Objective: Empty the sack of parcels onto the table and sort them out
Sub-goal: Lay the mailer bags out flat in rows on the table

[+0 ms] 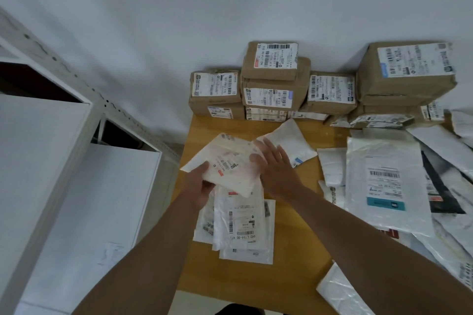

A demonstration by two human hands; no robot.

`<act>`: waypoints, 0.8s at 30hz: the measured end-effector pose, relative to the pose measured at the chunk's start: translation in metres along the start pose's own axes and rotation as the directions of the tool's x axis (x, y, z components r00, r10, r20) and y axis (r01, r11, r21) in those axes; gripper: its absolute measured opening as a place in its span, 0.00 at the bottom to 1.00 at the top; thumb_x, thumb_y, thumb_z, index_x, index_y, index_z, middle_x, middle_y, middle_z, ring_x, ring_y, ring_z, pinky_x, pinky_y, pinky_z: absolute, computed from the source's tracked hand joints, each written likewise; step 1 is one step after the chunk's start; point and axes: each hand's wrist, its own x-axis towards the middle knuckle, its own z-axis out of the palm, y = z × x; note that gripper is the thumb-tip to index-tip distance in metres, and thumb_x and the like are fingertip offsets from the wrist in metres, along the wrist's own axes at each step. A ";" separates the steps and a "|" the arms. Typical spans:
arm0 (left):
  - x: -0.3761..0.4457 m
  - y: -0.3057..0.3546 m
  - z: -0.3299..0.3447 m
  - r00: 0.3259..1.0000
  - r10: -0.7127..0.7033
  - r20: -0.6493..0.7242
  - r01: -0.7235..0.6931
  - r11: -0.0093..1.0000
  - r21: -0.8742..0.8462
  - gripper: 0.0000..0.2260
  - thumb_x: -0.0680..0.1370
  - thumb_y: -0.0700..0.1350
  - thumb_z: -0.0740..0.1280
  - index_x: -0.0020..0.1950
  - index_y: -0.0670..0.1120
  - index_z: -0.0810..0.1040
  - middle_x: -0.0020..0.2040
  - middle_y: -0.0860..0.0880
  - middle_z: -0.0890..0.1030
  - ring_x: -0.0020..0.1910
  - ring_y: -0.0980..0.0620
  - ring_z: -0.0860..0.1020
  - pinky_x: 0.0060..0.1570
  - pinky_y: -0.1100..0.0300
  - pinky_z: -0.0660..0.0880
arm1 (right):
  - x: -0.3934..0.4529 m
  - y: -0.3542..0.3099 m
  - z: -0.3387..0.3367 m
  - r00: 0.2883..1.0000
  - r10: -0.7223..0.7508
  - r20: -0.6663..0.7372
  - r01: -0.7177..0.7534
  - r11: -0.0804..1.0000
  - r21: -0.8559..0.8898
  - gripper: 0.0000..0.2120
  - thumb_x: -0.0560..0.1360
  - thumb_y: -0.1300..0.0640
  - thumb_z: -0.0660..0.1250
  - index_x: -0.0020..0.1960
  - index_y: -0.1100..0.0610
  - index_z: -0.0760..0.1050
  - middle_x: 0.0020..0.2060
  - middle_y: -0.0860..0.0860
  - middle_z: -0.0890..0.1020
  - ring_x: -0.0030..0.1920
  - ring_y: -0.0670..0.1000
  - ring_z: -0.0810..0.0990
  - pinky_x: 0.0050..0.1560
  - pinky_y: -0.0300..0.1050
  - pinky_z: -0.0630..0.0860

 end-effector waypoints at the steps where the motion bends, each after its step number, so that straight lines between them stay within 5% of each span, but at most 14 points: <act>1: 0.005 0.003 -0.005 0.998 0.011 -0.065 -0.015 0.999 -0.050 0.15 0.81 0.39 0.64 0.67 0.39 0.72 0.63 0.39 0.78 0.57 0.43 0.78 0.55 0.47 0.77 | 0.003 0.003 0.005 0.993 0.089 0.082 -0.093 0.995 0.039 0.28 0.74 0.63 0.63 0.72 0.53 0.61 0.78 0.57 0.55 0.79 0.60 0.49 0.73 0.66 0.57; 5: 0.024 0.016 -0.017 0.964 0.008 -0.267 -0.045 0.990 -0.134 0.16 0.81 0.41 0.64 0.68 0.40 0.71 0.62 0.40 0.79 0.52 0.44 0.80 0.50 0.48 0.79 | 0.006 0.023 0.021 0.869 0.287 0.404 -0.264 0.958 -0.112 0.35 0.79 0.46 0.60 0.80 0.46 0.44 0.79 0.48 0.40 0.78 0.61 0.35 0.75 0.67 0.48; 9: 0.039 0.016 -0.021 0.906 -0.030 -0.423 0.031 0.999 -0.004 0.22 0.78 0.47 0.70 0.68 0.42 0.70 0.61 0.42 0.79 0.51 0.46 0.81 0.40 0.52 0.81 | 0.002 0.027 0.024 0.877 0.292 0.383 -0.231 0.953 -0.197 0.36 0.77 0.45 0.65 0.79 0.48 0.51 0.78 0.51 0.54 0.77 0.65 0.49 0.70 0.66 0.59; 11: 0.046 0.012 -0.023 0.780 0.057 -0.624 0.124 0.962 0.243 0.36 0.73 0.53 0.74 0.74 0.45 0.60 0.69 0.41 0.71 0.62 0.42 0.76 0.54 0.45 0.79 | 0.004 0.028 0.021 0.897 0.265 0.352 -0.193 0.954 -0.228 0.38 0.76 0.43 0.65 0.79 0.48 0.50 0.78 0.53 0.54 0.76 0.64 0.52 0.71 0.64 0.60; 13: 0.042 0.006 -0.023 0.692 0.303 -0.655 0.137 0.836 0.532 0.43 0.72 0.54 0.74 0.77 0.50 0.50 0.74 0.42 0.60 0.70 0.39 0.65 0.67 0.40 0.68 | 0.011 0.035 0.015 0.897 0.272 0.349 -0.187 0.948 -0.258 0.43 0.75 0.42 0.66 0.80 0.47 0.44 0.79 0.53 0.45 0.78 0.63 0.44 0.73 0.66 0.53; 15: 0.041 -0.002 -0.021 0.704 0.425 -0.569 0.134 0.708 0.694 0.45 0.71 0.54 0.74 0.78 0.52 0.48 0.75 0.42 0.56 0.72 0.39 0.61 0.68 0.40 0.64 | 0.023 0.047 0.011 0.859 0.332 0.389 -0.229 0.930 -0.287 0.46 0.75 0.45 0.66 0.79 0.46 0.36 0.79 0.52 0.36 0.77 0.64 0.35 0.73 0.69 0.47; 17: 0.051 -0.007 -0.022 0.745 0.317 -0.587 0.175 0.756 0.631 0.44 0.69 0.53 0.76 0.77 0.48 0.53 0.72 0.41 0.62 0.68 0.39 0.66 0.63 0.43 0.68 | 0.033 0.053 0.005 0.829 0.354 0.433 -0.236 0.923 -0.304 0.44 0.77 0.47 0.64 0.79 0.46 0.35 0.78 0.51 0.35 0.76 0.64 0.33 0.72 0.71 0.45; 20: 0.069 -0.004 -0.025 0.844 0.119 -0.522 0.096 0.926 0.366 0.33 0.68 0.46 0.76 0.68 0.42 0.67 0.62 0.44 0.76 0.59 0.42 0.77 0.46 0.54 0.72 | 0.044 0.034 0.002 0.910 0.275 0.309 -0.201 0.947 -0.250 0.32 0.76 0.46 0.55 0.78 0.52 0.53 0.78 0.56 0.55 0.77 0.62 0.51 0.72 0.63 0.55; 22: 0.077 -0.002 -0.028 0.876 0.022 -0.483 0.116 0.960 0.255 0.21 0.68 0.44 0.74 0.58 0.42 0.73 0.61 0.42 0.79 0.57 0.41 0.79 0.43 0.54 0.75 | 0.056 0.008 0.004 0.930 0.279 0.242 -0.282 0.959 -0.020 0.29 0.76 0.44 0.50 0.72 0.57 0.65 0.67 0.58 0.71 0.68 0.61 0.67 0.64 0.57 0.65; 24: 0.075 0.002 -0.024 0.901 -0.016 -0.434 0.113 0.974 0.197 0.07 0.74 0.39 0.67 0.51 0.42 0.73 0.64 0.39 0.77 0.61 0.41 0.78 0.43 0.56 0.77 | 0.068 -0.016 0.007 0.909 0.321 0.267 -0.382 0.897 0.221 0.19 0.78 0.48 0.56 0.63 0.58 0.71 0.55 0.57 0.78 0.59 0.61 0.74 0.56 0.54 0.69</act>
